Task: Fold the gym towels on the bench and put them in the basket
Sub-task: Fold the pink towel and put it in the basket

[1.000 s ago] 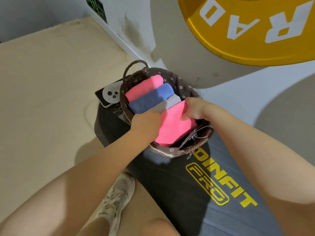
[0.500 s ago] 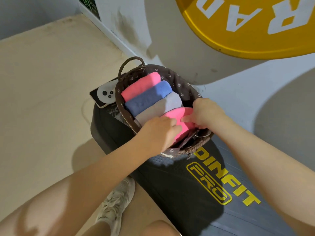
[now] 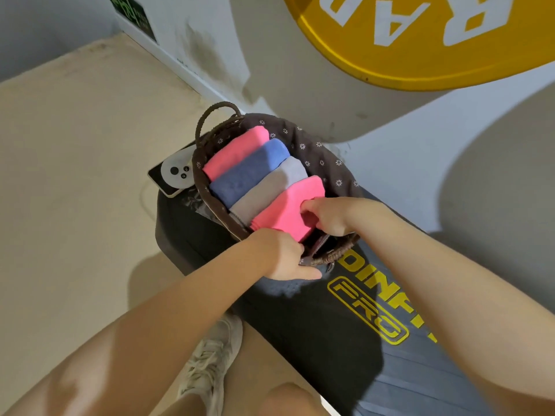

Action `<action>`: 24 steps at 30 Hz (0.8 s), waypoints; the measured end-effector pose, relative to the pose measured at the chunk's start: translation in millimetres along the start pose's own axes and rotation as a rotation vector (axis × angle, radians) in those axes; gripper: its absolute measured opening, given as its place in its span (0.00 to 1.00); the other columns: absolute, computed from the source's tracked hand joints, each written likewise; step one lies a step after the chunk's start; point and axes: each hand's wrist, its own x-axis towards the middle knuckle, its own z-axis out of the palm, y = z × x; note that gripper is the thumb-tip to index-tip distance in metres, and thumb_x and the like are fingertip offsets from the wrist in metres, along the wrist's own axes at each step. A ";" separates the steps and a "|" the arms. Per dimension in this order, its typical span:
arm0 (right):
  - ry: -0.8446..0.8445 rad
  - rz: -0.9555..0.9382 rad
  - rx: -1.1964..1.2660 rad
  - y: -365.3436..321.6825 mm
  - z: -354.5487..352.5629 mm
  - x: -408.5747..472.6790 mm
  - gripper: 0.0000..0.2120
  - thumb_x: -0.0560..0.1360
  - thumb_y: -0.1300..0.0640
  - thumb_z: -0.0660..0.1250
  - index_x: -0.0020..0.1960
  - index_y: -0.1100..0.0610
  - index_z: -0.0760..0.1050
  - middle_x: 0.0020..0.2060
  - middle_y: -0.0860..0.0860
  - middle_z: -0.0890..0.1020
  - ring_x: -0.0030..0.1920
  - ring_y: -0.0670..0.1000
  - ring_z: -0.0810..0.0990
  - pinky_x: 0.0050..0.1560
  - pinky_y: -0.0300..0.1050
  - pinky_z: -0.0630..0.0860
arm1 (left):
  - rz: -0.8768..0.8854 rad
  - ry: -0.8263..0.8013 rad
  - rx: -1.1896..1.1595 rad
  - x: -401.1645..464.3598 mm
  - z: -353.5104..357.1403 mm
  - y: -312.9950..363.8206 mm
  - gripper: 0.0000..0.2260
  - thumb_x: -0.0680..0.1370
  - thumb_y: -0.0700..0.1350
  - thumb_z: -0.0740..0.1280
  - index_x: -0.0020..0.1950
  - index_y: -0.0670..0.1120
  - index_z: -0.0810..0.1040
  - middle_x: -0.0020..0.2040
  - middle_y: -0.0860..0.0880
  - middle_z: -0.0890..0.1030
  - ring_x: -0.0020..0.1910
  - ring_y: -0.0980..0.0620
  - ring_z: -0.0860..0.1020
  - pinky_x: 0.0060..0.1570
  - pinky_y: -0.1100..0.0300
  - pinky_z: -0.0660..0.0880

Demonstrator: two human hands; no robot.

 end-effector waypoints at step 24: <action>0.290 0.570 1.374 -26.2 -41.1 -497.9 0.07 0.77 0.61 0.58 0.44 0.62 0.73 0.36 0.58 0.77 0.33 0.54 0.74 0.33 0.42 0.70 | 0.279 0.142 -0.256 -266.8 -273.0 222.5 0.08 0.77 0.43 0.62 0.53 0.45 0.79 0.46 0.46 0.83 0.47 0.46 0.78 0.46 0.58 0.73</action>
